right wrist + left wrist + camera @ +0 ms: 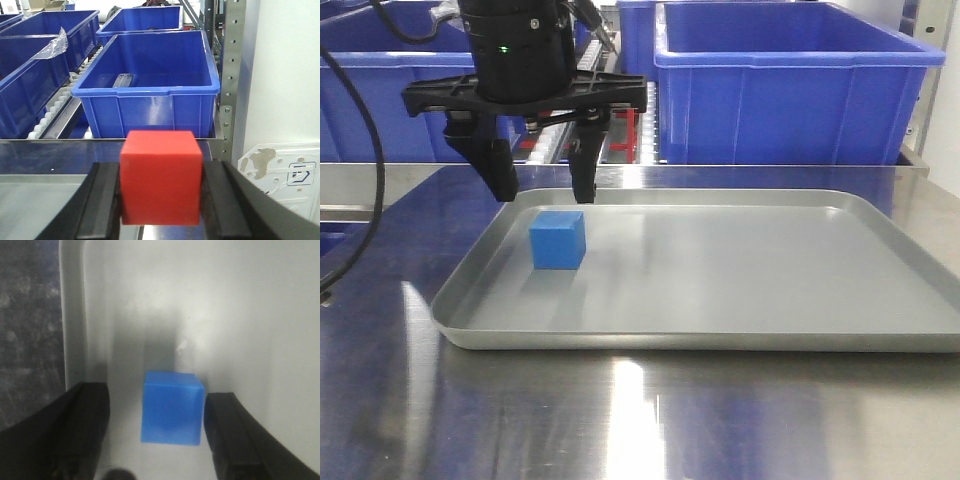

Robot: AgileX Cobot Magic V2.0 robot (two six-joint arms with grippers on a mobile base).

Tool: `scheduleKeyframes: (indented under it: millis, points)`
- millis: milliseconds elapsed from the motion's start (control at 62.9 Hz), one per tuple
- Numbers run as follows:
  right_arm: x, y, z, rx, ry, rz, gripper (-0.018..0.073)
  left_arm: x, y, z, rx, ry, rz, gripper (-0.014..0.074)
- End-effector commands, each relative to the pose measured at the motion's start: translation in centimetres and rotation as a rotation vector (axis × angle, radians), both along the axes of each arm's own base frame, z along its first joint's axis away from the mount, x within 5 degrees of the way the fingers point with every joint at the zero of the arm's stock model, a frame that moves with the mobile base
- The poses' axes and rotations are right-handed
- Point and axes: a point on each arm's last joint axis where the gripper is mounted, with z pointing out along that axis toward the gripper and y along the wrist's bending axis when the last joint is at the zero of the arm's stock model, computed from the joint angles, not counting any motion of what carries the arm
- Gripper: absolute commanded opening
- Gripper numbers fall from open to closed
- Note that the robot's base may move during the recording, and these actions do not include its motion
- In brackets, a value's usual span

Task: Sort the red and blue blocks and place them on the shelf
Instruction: 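Move the open left gripper down over the blue cube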

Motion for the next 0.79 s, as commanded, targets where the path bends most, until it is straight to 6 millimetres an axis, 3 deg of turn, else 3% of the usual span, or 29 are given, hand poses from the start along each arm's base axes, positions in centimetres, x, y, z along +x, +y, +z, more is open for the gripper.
scheduleKeyframes:
  millis: [0, 779]
  points:
    - [-0.1, 0.0, 1.7, -0.016, -0.111, -0.005, 0.0372, -0.1, -0.2, 2.8, -0.057, -0.091, -0.004, 0.0482]
    - [-0.1, 0.0, 1.7, -0.016, -0.111, -0.005, 0.0372, 0.0, -1.0, 1.4, -0.061, -0.049, -0.008, 0.0482]
